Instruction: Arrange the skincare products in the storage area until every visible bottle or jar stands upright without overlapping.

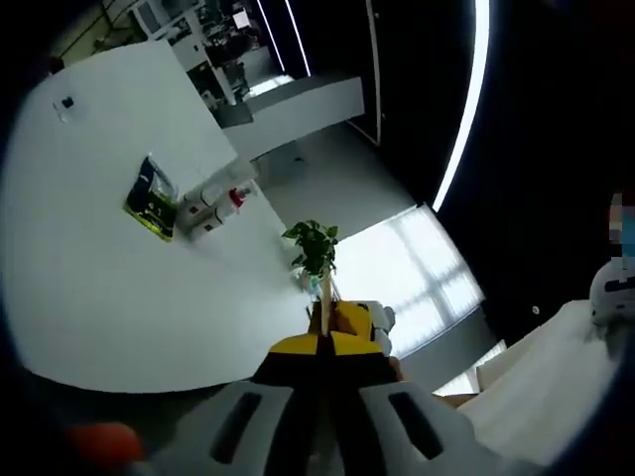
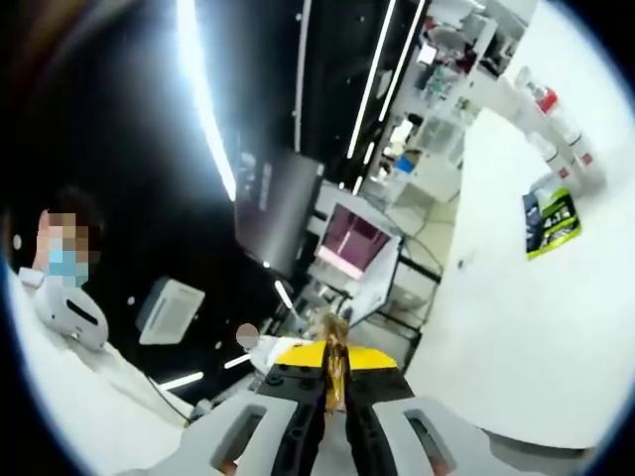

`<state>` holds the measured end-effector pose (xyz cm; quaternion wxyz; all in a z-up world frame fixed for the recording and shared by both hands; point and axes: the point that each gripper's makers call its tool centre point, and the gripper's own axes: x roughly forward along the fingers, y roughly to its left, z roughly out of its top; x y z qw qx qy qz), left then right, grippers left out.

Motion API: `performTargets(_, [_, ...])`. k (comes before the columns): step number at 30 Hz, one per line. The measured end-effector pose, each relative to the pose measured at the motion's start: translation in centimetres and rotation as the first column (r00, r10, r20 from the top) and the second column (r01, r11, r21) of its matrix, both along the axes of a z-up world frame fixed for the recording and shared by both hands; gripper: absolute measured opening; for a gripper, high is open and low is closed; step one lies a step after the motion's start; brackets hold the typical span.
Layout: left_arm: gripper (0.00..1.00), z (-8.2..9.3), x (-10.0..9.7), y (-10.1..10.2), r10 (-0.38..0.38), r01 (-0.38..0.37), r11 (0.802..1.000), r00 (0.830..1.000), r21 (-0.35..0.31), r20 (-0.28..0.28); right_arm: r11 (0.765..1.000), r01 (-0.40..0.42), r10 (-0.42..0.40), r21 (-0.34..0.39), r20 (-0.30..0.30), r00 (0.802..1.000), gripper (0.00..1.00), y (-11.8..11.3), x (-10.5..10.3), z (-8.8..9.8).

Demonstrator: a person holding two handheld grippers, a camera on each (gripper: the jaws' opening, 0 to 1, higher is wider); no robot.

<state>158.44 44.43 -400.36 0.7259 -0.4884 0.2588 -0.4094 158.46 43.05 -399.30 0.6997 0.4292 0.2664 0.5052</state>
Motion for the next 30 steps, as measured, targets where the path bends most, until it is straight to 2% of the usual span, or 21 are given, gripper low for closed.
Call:
performTargets(3, [0.00,0.2,0.6,0.8,0.041,-0.042,0.999,0.999,-0.031,-0.011,0.999,-0.039,0.039,-0.018,-0.002,0.999,0.04,0.6,-1.1,-0.7])
performTargets(6, [0.00,0.2,0.7,0.6,0.047,-0.047,0.999,0.999,-0.016,-0.003,0.999,-0.044,0.044,-0.031,0.003,0.999,0.02,0.8,-1.1,-0.8])
performTargets(9, [0.00,0.2,0.8,0.9,0.061,-0.061,0.998,0.998,-0.027,-0.010,0.998,-0.053,0.052,-0.019,-0.011,0.999,0.01,1.0,-1.0,-0.5])
performTargets(18, [0.00,0.0,0.9,0.7,0.063,-0.063,0.998,0.998,-0.002,-0.007,0.998,-0.059,0.057,-0.030,-0.052,0.997,0.00,0.6,-0.6,-1.1])
performTargets(21, [0.00,0.0,0.9,0.8,0.071,-0.071,0.997,0.997,-0.003,-0.008,0.996,-0.066,0.064,-0.058,-0.036,0.997,0.00,0.7,-0.5,-1.0])
performTargets(30, [0.00,0.1,1.5,1.7,0.121,-0.121,0.993,0.992,-0.012,-0.020,0.997,-0.055,0.052,-0.061,-0.056,0.997,0.00,0.3,0.6,-0.9])
